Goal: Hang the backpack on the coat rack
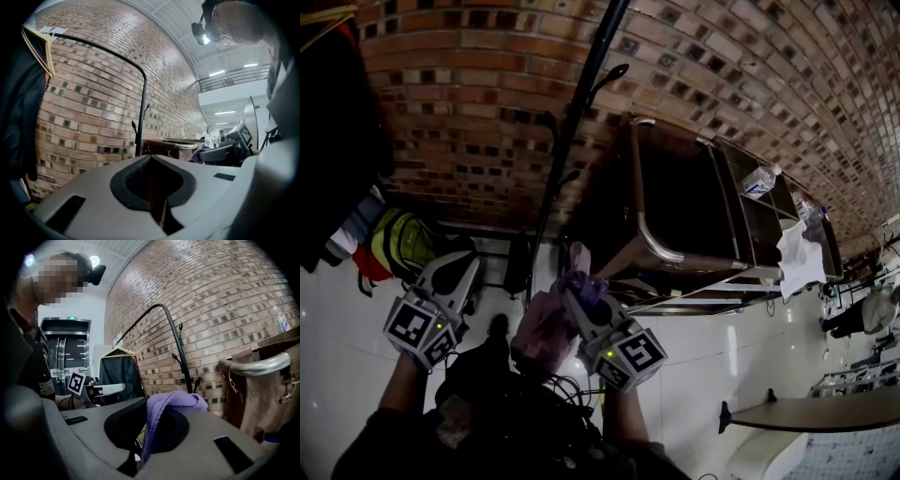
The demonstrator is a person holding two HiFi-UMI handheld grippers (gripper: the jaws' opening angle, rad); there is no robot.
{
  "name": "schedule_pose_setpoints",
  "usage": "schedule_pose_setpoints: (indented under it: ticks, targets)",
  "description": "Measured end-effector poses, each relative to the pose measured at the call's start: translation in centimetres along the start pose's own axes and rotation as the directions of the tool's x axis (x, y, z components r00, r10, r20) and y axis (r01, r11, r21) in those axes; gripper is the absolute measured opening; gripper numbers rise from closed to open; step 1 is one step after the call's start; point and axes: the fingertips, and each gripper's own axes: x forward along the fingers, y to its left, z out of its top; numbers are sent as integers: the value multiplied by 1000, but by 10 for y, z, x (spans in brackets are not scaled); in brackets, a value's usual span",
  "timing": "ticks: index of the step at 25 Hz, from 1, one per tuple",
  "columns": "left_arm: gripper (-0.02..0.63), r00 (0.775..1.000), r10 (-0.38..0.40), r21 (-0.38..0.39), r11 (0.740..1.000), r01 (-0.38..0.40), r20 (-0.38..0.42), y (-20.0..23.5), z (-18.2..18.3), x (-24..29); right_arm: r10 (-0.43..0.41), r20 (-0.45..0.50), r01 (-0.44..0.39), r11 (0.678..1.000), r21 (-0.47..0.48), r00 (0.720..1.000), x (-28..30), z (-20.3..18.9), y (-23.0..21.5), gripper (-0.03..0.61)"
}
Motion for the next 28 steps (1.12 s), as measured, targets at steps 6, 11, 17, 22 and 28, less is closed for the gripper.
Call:
schedule_pose_setpoints:
  ticks: [6,11,17,22,28]
  targets:
    - [40,999,-31,-2,1000,31,7,41,-7,58,-40,-14,40,999,-29,999,49,-1,-53,-2]
    - [40,998,-61,-27,998,60,-24,79,3,98,-91,-20,91,996,-24,996,90,31,-91,-2]
    - [40,992,-109,-45,993,107,-55,117,4,139,-130,-20,129,991,-45,991,139,47,-129,-2]
    - [40,987,-149,-66,987,145,-66,139,4,163,-170,-45,168,985,-38,984,170,56,-152,-2]
    - [40,978,-195,-86,978,188,-75,153,3,183,-198,-67,195,980,-42,978,194,61,-175,-2]
